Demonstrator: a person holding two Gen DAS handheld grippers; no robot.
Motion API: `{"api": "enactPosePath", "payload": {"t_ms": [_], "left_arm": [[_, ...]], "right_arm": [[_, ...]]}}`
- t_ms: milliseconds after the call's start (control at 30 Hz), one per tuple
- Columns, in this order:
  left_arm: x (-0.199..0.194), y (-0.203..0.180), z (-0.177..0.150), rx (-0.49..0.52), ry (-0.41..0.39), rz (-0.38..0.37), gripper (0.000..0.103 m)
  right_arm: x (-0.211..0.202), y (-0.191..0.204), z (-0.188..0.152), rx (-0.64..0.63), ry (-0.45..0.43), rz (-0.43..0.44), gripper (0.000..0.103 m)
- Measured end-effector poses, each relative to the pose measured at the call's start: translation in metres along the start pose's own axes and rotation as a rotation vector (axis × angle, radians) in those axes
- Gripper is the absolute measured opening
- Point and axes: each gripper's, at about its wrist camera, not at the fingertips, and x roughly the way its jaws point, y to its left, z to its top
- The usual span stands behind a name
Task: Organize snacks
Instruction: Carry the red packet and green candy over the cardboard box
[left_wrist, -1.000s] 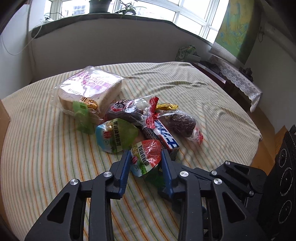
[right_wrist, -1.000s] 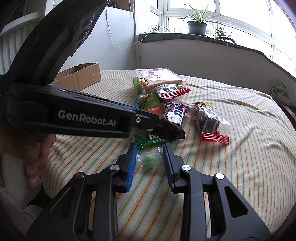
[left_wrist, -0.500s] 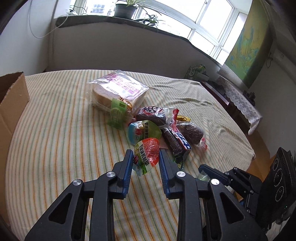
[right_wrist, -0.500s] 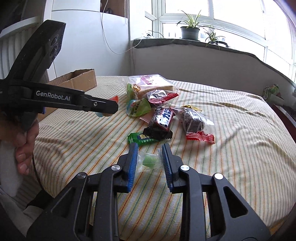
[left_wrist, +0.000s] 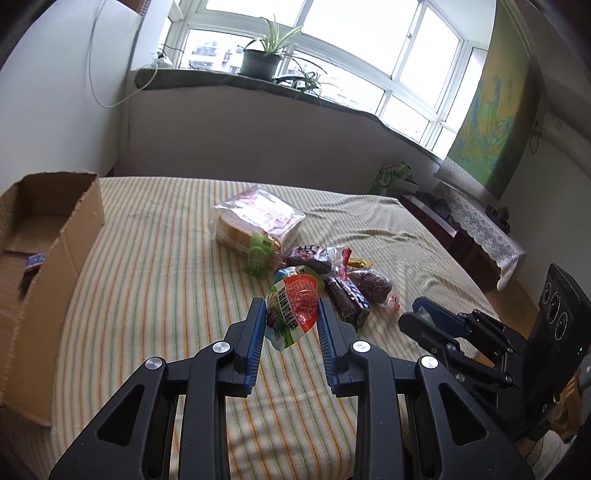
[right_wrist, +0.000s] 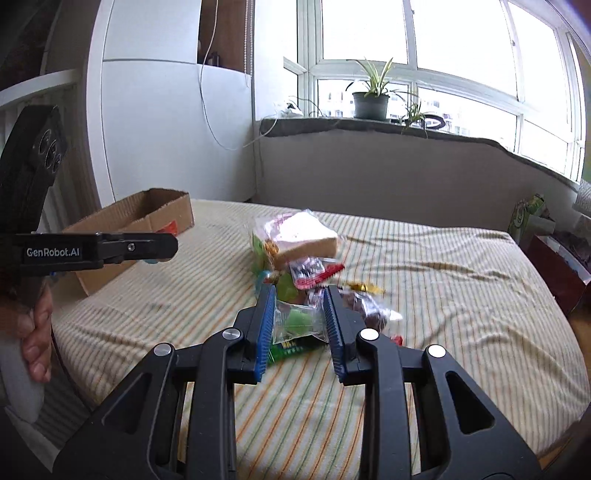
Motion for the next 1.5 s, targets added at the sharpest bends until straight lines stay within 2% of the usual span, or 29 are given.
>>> {"api": "enactPosePath", "payload": {"t_ms": [233,500,667,967,1100,1400,1467,1500], "left_arm": [[-0.061,0.014,0.017,0.012,-0.155,0.051,0.026],[-0.097,0.057,0.012,-0.056,-0.239,0.131,0.026],[-0.116,0.091,0.001,-0.121,-0.269,0.182,0.026],[-0.154,0.154,-0.021,-0.229,-0.309,0.306,0.026],[-0.16,0.174,-0.025,-0.264,-0.316,0.343,0.026],[-0.146,0.192,-0.02,-0.265,-0.293,0.332,0.026],[-0.14,0.195,-0.018,-0.269,-0.285,0.327,0.026],[-0.139,0.196,-0.018,-0.27,-0.281,0.326,0.027]], "right_arm": [[-0.017,0.025,0.049,-0.035,-0.095,0.008,0.028],[-0.003,0.075,0.067,-0.119,-0.085,0.07,0.028],[0.016,0.117,0.071,-0.169,-0.067,0.144,0.028],[0.055,0.215,0.082,-0.279,-0.058,0.33,0.028],[0.068,0.24,0.091,-0.301,-0.07,0.373,0.028],[0.096,0.265,0.115,-0.337,-0.1,0.406,0.029],[0.112,0.27,0.115,-0.337,-0.072,0.422,0.029],[0.122,0.273,0.113,-0.338,-0.039,0.421,0.035]]}}
